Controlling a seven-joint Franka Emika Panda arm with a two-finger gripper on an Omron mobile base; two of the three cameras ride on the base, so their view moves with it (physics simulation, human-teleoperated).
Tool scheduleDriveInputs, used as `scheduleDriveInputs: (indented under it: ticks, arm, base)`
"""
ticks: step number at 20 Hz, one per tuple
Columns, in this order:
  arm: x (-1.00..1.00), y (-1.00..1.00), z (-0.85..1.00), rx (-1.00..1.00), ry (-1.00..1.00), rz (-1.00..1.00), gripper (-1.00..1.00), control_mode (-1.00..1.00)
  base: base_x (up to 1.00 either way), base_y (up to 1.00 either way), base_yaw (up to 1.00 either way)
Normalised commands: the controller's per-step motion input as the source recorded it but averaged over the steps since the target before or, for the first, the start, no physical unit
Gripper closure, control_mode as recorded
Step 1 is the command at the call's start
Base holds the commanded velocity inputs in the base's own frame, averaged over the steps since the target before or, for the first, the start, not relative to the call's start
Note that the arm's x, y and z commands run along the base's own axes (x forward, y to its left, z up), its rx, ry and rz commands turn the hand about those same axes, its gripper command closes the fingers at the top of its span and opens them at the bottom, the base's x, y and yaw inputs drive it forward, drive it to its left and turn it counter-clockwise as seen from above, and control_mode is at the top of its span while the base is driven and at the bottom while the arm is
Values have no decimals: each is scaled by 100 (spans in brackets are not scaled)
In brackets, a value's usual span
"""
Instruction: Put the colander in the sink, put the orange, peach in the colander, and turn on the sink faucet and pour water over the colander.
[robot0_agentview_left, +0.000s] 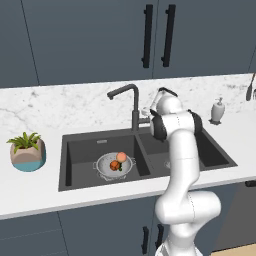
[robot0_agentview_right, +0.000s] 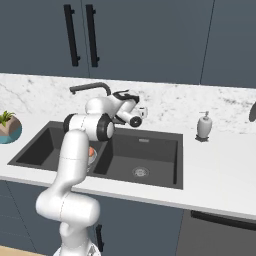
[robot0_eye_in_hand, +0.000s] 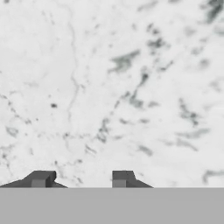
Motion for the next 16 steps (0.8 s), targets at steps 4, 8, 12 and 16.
scheduleDriveInputs:
  ticks: [4, 8, 12, 16]
  arm:
    - [0, -73, -46, 0, 3, -3, 100, -100]
    - [0, -76, -38, 0, 5, -3, 100, -100]
    - [0, -72, -33, 0, 4, -2, 100, -100]
    - [-4, -68, -34, 0, 0, -2, 100, -100]
  base:
    - [0, 0, 0]
    - [0, 0, 0]
    - [0, 0, 0]
    - [0, 0, 0]
